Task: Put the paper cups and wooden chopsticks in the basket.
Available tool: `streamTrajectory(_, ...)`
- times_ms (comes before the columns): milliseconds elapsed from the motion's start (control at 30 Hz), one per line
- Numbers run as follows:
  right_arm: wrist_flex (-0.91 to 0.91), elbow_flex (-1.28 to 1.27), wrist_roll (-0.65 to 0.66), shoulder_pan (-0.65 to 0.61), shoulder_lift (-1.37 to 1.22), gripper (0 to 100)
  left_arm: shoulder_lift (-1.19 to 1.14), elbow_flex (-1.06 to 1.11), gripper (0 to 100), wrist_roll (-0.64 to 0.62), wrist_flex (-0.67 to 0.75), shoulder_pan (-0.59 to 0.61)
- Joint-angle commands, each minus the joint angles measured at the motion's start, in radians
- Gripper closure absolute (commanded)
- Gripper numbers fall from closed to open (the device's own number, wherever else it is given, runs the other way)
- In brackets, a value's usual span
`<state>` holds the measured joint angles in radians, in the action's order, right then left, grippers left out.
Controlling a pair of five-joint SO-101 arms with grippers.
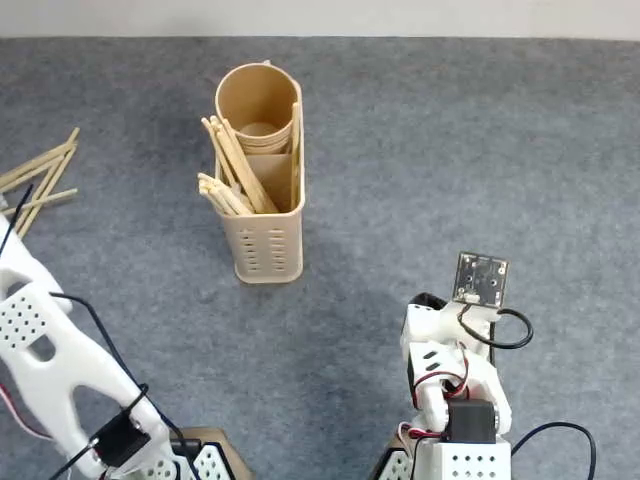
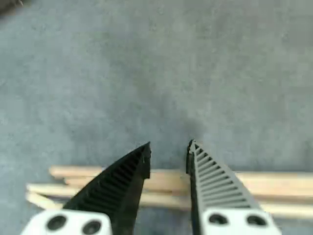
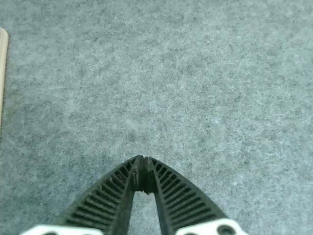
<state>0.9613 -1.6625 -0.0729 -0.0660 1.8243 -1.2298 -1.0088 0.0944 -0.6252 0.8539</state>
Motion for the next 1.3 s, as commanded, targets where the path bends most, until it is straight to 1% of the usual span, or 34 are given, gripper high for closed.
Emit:
streamTrajectory(0, -0.002, -0.16, 0.009, 0.01, 0.001, 99.4, -0.005, -0.008, 86, 0.189, -0.121, -0.024)
streamTrajectory(67, -0.002, -0.16, 0.009, 0.01, 0.001, 99.4, -0.005, -0.01, 86, 0.245, -0.218, -0.016)
streamTrajectory(167, -0.002, -0.16, 0.009, 0.01, 0.001, 99.4, 0.027, -0.016, 86, 0.253, -0.377, 0.004)
streamTrajectory(300, -0.002, -0.16, 0.009, 0.01, 0.001, 99.4, 0.091, -0.065, 86, 0.253, -0.652, -0.002)
streamTrajectory(467, -0.002, -0.16, 0.009, 0.01, 0.001, 99.4, 0.15, -0.197, 86, 0.253, -0.941, -0.036)
streamTrajectory(600, -0.002, -0.16, 0.009, 0.01, 0.001, 99.4, 0.166, -0.323, 86, 0.249, -1.145, -0.088)
streamTrajectory(767, -0.002, -0.16, 0.009, 0.01, 0.001, 99.4, 0.209, -0.351, 86, 0.252, -1.151, -0.099)
streamTrajectory(867, -0.002, -0.16, 0.009, 0.01, 0.001, 99.4, 0.291, -0.361, 86, 0.252, -1.117, -0.093)
streamTrajectory(1000, -0.002, -0.16, 0.009, 0.01, 0.001, 99.4, 0.42, -0.427, 86, 0.265, -1.152, -0.056)
streamTrajectory(1033, -0.002, -0.16, 0.009, 0.01, 0.001, 99.4, 0.45, -0.426, 86, 0.331, -1.154, -0.056)
streamTrajectory(1100, -0.002, -0.16, 0.009, 0.01, 0.001, 99.4, 0.507, -0.377, 86, 0.58, -1.155, -0.062)
streamTrajectory(1167, -0.002, -0.16, 0.009, 0.01, 0.001, 99.4, 0.564, -0.255, 86, 0.832, -1.155, -0.062)
streamTrajectory(1200, -0.002, -0.16, 0.009, 0.01, 0.001, 99.4, 0.59, -0.185, 86, 0.934, -1.155, -0.059)
streamTrajectory(1267, -0.002, -0.16, 0.009, 0.01, 0.001, 99.4, 0.642, -0.042, 86, 1.091, -1.155, -0.064)
